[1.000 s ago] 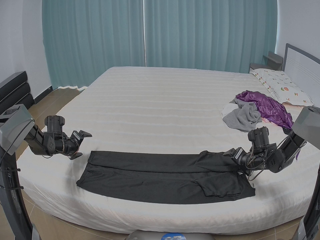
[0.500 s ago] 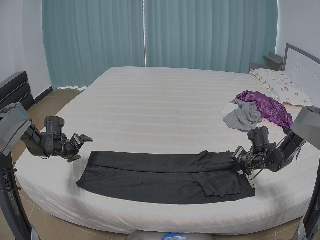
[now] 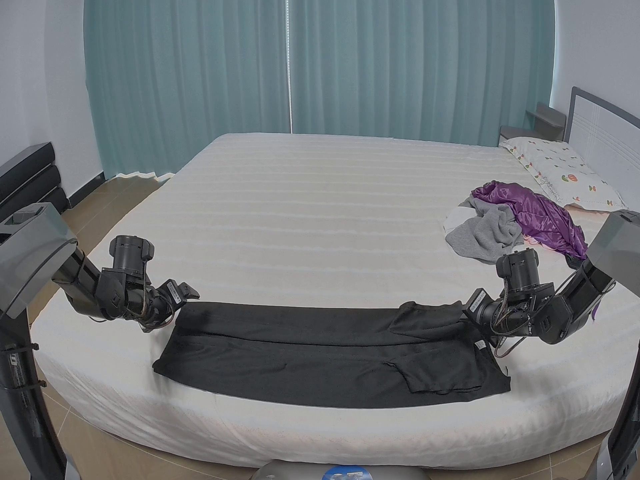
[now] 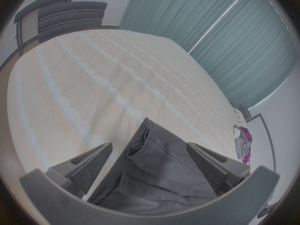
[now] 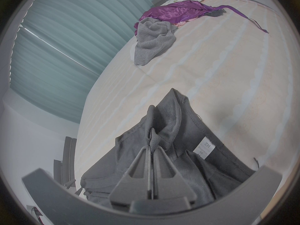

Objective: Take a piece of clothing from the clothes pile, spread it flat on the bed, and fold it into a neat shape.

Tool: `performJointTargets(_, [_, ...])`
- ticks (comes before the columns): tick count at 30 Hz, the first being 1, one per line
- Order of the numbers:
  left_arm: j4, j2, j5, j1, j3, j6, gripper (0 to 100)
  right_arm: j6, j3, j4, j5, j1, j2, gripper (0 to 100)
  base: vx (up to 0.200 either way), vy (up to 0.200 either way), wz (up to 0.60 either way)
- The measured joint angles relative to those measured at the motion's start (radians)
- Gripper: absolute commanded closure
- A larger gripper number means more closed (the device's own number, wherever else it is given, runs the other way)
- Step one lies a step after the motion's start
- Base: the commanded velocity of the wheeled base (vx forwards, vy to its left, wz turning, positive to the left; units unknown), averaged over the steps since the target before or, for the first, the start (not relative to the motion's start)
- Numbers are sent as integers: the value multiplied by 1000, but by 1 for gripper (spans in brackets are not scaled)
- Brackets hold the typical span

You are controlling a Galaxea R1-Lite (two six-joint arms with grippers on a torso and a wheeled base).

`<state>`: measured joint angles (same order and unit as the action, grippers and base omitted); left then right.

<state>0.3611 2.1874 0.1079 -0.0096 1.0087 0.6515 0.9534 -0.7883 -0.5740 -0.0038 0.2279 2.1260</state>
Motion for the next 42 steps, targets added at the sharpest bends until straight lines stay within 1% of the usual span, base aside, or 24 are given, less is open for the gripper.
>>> performJointTargets(2, [26, 11, -5, -8, -1, 0, 0, 0, 1, -1, 0, 4, -1, 100, 0, 0, 0])
performJointTargets(3, [41, 17, -7, -11, -2, 1, 100, 0, 2, -1, 0, 5, -1, 100, 0, 0, 0])
performJointTargets(19, [43, 34, -10, -24, -14, 13, 100, 0, 1, -1, -2, 2, -7, 100, 0, 0, 0])
performJointTargets(27, [55, 3, -10, -16, -3, 80, 100, 0, 0, -1, -2, 0, -26, 100, 0, 0, 0])
performJointTargets(33, [64, -19, -10, -14, 3, 89, 100, 0, -6, -2, -2, -1, -33, 100, 0, 0, 0])
performJointTargets(36, [88, -26, -10, -13, 3, 104, 100, -1, -13, -3, -3, -3, -35, 100, 0, 0, 0])
performJointTargets(40, [170, -29, -10, -11, 3, 133, 100, -2, -32, -3, -7, -9, -37, 100, 0, 0, 0])
performJointTargets(42, [190, -29, -11, -9, -3, 141, 100, -3, -40, -3, -12, -11, -39, 100, 0, 0, 0])
